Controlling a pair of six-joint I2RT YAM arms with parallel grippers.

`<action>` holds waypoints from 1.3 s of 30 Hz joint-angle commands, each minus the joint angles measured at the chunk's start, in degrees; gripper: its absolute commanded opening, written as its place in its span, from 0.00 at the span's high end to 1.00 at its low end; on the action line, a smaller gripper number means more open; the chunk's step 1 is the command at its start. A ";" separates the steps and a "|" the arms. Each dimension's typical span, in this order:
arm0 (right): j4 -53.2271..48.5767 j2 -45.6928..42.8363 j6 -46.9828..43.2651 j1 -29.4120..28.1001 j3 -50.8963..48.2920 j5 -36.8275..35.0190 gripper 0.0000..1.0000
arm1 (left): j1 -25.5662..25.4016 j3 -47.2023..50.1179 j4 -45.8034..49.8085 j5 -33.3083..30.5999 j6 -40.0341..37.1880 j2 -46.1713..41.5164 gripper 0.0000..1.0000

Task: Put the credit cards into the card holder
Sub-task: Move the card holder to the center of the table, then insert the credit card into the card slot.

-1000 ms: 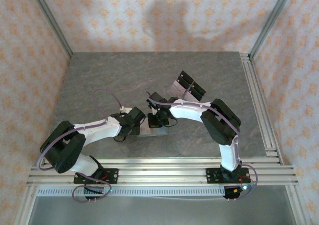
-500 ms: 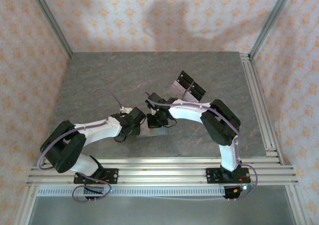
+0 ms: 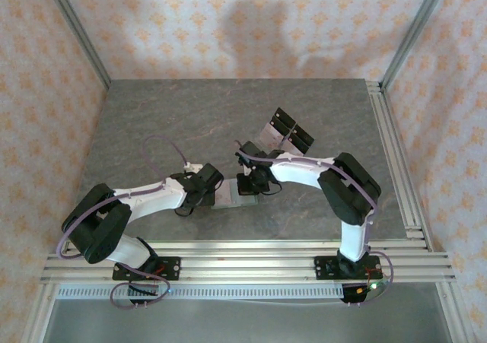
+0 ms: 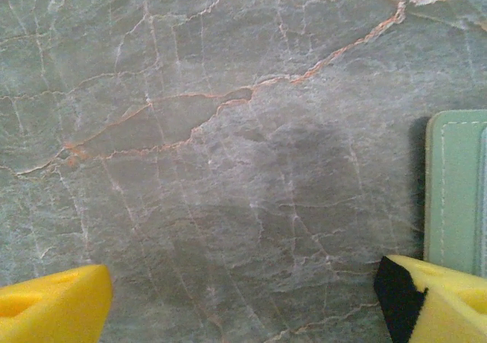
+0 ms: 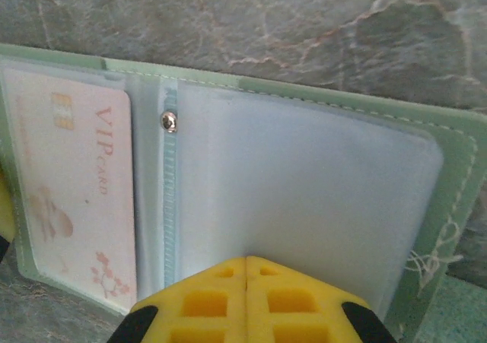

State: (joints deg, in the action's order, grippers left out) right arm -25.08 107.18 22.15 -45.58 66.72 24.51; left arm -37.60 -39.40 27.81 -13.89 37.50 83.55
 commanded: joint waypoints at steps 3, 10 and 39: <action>-4.85 -1.80 -3.01 2.16 -1.07 -5.43 0.96 | -0.54 -1.66 1.81 -0.76 0.04 0.26 0.08; -4.81 -4.74 -2.52 0.49 1.69 -1.60 0.96 | -0.54 -1.68 1.20 -0.65 0.12 0.73 0.08; -2.17 3.66 -1.26 -2.76 5.31 -0.51 1.00 | -0.54 -1.63 0.27 -0.53 0.08 2.14 0.09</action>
State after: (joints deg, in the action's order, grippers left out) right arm -27.79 109.69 20.32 -48.23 71.00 23.99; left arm -37.89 -40.14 27.73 -13.87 37.50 84.58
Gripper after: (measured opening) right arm 0.040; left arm 0.915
